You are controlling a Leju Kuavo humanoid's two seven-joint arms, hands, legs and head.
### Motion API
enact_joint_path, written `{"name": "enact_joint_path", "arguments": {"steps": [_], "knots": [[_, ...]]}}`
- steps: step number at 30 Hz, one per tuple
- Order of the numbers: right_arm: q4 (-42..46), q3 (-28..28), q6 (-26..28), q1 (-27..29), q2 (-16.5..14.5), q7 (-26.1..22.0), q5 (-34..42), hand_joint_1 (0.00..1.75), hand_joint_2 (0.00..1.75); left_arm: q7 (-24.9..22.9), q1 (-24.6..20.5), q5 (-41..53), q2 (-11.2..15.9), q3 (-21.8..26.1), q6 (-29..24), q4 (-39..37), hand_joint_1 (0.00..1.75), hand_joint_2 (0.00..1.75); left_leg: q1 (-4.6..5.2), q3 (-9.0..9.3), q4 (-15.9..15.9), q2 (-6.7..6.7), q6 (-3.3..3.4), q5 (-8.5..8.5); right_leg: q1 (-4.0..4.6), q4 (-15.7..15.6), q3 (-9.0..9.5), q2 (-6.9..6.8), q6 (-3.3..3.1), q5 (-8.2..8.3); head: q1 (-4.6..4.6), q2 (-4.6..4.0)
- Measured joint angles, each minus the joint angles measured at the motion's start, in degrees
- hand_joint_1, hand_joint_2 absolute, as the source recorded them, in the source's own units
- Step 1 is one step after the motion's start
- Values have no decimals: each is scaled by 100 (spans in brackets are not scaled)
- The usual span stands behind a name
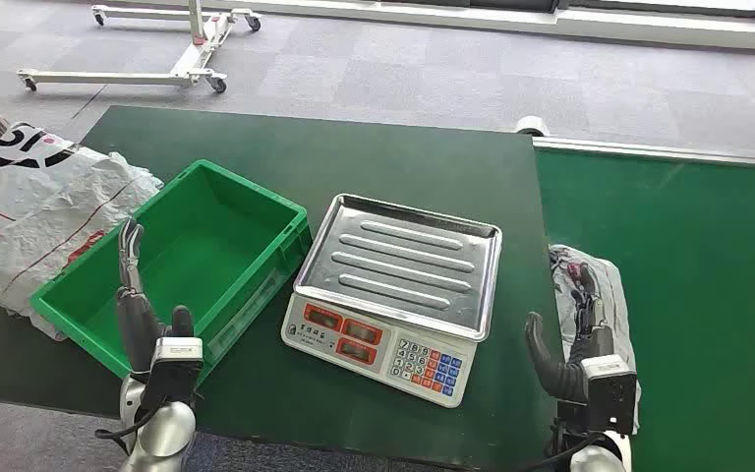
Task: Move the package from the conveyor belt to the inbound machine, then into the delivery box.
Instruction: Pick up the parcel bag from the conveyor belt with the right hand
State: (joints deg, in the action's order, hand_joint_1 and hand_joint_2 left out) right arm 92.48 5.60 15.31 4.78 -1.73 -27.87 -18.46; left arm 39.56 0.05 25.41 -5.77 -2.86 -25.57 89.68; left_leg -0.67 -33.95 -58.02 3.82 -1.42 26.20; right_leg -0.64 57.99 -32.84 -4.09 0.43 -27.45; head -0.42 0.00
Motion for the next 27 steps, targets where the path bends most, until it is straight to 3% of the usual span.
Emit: {"name": "enact_joint_path", "arguments": {"steps": [11,15,20,27], "knots": [[0,4,258,-67,-2,79,-763,0,175,-26,166,92,-2,40,-62,174,0,0,0,-1,0,0,0,0,0,0,0,0,0,0,0,-1],[-1,15,405,-82,-1,112,-940,0,0,-29,206,104,-3,48,-73,195,0,0,0,-1,0,-1,0,0,0,0,0,-1,0,0,0,0],[-848,-101,1140,-616,245,926,-2435,0,0,-155,196,150,-65,-11,276,134,0,0,1,0,-3,6,5,-3,-2,0,-4,6,3,6,1,0],[-2097,-415,1473,-1138,489,965,-2948,0,0,-220,172,119,-103,-109,289,-30,0,0,2,-5,-11,3,11,-6,-1,0,-5,7,13,15,0,0]]}}
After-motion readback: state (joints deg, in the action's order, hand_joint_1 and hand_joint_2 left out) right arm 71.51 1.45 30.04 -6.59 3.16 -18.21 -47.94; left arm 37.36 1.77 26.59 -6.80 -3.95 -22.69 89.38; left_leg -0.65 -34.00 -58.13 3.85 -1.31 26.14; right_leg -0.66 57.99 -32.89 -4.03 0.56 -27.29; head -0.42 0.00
